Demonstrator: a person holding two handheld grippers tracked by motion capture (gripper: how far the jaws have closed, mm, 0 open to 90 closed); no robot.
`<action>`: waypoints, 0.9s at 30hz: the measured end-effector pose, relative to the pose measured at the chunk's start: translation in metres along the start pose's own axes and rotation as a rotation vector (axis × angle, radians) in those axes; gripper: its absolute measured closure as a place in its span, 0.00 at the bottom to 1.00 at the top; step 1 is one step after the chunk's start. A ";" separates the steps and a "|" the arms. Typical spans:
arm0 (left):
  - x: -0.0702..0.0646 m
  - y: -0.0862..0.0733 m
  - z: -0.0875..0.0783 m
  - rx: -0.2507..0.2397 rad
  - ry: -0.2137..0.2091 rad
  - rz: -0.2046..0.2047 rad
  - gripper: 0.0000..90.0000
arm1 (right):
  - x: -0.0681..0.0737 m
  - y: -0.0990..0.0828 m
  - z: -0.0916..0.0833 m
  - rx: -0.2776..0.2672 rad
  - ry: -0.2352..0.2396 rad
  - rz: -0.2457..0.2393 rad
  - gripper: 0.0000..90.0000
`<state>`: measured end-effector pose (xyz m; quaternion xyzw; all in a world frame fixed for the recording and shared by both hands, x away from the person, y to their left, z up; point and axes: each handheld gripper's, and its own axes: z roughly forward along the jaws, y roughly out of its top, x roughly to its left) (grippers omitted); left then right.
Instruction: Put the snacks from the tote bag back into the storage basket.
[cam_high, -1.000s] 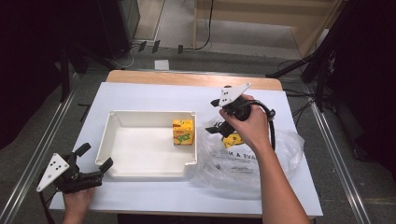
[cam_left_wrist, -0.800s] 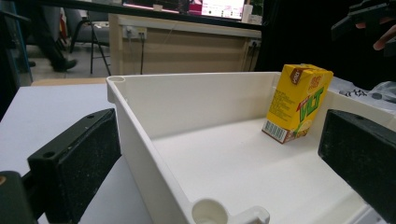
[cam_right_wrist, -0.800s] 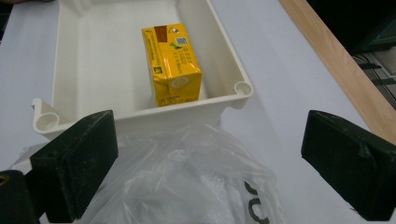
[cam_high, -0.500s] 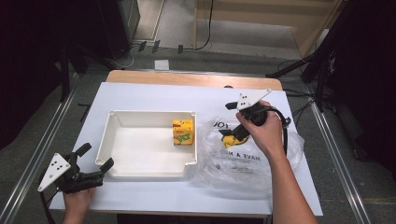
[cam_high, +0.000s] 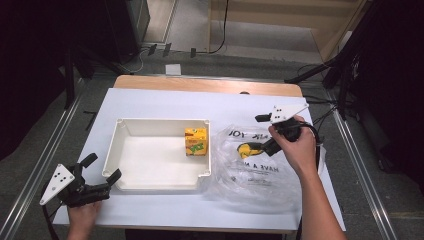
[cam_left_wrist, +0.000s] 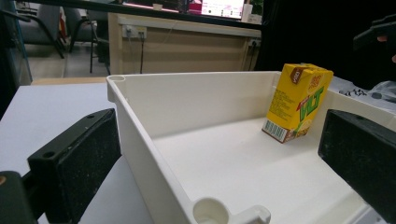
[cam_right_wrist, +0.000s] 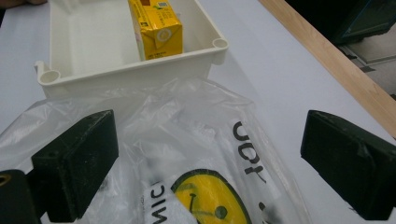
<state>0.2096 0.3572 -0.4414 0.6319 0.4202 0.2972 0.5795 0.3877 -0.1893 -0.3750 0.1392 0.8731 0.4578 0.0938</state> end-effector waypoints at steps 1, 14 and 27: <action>0.000 0.000 0.000 -0.001 0.000 0.000 0.00 | 0.000 -0.002 -0.002 0.003 -0.003 0.003 0.05; 0.000 0.000 0.000 0.002 0.002 0.002 0.00 | -0.001 -0.031 -0.023 -0.041 -0.042 0.048 0.05; 0.000 0.000 0.000 0.002 0.004 -0.001 0.00 | 0.004 -0.058 -0.047 -0.077 -0.079 0.077 0.05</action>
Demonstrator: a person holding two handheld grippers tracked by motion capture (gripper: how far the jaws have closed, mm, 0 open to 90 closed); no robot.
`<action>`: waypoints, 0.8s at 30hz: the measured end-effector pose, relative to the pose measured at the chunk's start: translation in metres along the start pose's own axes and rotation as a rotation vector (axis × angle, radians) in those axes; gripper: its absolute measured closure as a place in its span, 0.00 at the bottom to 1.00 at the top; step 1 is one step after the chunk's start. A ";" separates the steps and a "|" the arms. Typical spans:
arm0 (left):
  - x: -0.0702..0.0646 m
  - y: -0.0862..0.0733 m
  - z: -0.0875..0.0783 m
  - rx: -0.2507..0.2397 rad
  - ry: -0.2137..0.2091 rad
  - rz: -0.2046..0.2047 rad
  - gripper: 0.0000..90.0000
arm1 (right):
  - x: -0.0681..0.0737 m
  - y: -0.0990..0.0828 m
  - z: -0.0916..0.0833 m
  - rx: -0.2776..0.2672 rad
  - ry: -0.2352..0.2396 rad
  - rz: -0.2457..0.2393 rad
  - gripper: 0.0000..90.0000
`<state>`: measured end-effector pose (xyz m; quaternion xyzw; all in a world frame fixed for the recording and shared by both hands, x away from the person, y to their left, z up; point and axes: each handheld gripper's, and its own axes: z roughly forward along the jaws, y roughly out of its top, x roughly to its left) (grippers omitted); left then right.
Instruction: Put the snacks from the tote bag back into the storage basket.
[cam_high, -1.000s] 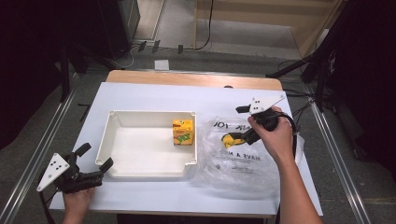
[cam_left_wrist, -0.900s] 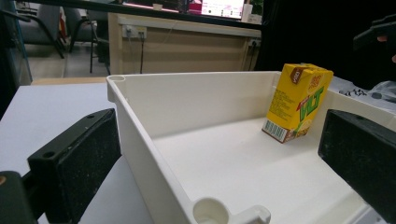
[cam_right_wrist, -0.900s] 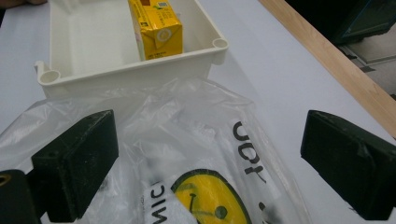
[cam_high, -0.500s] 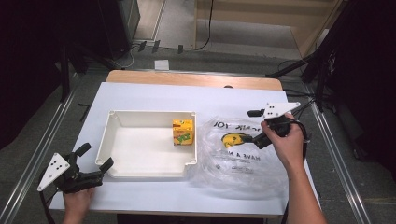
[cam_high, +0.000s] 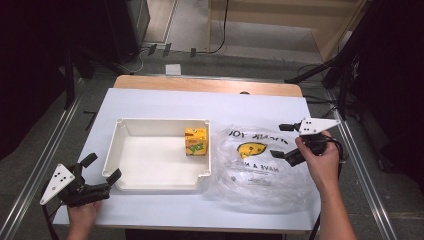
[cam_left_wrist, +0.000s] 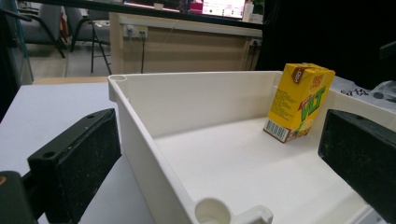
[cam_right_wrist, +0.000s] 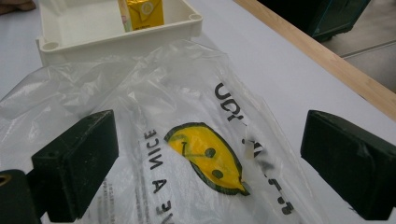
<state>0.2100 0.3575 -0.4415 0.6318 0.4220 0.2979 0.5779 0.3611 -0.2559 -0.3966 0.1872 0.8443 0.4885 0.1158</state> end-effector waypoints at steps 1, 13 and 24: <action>0.000 0.000 0.000 0.000 0.000 0.000 0.00 | 0.000 0.000 0.000 0.000 0.000 0.000 0.05; 0.000 0.000 0.000 -0.002 -0.001 -0.003 0.00 | 0.005 -0.027 -0.017 -0.048 -0.029 0.033 0.05; 0.000 0.000 0.000 -0.002 0.000 -0.002 0.00 | 0.012 -0.052 -0.028 -0.092 -0.048 0.071 0.05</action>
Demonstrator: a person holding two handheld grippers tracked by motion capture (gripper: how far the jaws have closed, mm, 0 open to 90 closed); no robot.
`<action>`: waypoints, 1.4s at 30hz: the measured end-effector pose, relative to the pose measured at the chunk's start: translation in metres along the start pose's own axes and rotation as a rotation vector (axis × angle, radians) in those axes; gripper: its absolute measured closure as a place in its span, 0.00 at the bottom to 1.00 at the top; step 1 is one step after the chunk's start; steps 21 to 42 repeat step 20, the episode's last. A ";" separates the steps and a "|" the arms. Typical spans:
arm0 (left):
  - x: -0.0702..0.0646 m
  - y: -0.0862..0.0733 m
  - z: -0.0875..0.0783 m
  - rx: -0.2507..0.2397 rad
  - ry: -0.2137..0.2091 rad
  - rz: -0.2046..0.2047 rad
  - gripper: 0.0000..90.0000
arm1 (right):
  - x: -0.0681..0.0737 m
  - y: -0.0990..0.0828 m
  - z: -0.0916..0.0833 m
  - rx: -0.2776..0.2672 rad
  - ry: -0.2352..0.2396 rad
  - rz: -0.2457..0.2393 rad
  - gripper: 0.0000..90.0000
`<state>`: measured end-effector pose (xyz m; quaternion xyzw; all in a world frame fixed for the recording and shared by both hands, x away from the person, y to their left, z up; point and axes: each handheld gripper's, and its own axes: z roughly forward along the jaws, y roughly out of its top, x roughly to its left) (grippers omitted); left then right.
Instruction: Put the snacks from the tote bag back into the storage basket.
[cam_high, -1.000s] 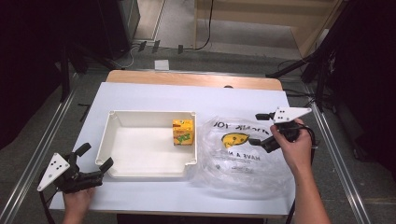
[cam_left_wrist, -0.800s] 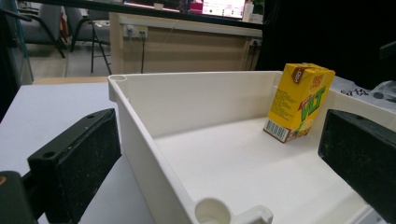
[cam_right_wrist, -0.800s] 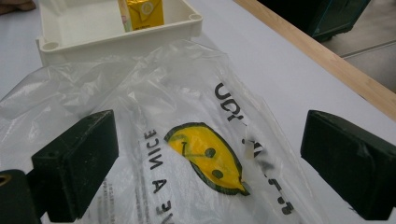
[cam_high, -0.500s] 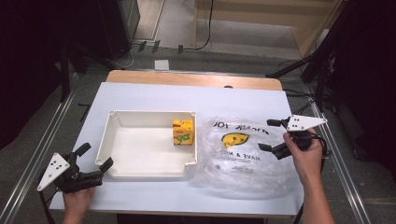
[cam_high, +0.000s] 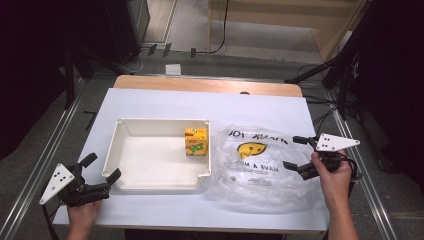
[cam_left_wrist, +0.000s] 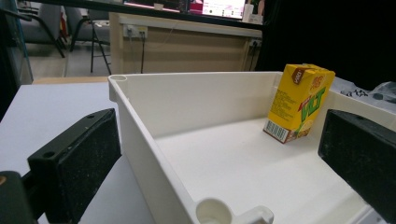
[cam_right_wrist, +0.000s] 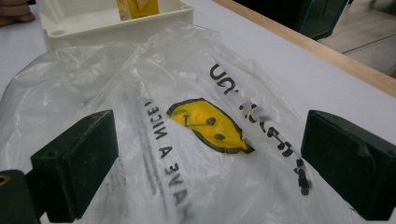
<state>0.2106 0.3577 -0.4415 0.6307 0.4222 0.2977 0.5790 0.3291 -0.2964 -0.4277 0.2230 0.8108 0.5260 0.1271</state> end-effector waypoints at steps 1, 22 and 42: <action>0.000 0.000 0.000 0.003 0.002 0.001 0.00 | 0.000 -0.002 -0.001 0.000 -0.003 0.001 0.05; 0.001 0.001 0.004 0.017 0.024 -0.018 0.00 | 0.013 -0.055 -0.026 -0.090 -0.097 0.073 0.03; 0.001 0.001 0.004 0.017 0.024 -0.018 0.00 | 0.013 -0.055 -0.026 -0.090 -0.097 0.073 0.03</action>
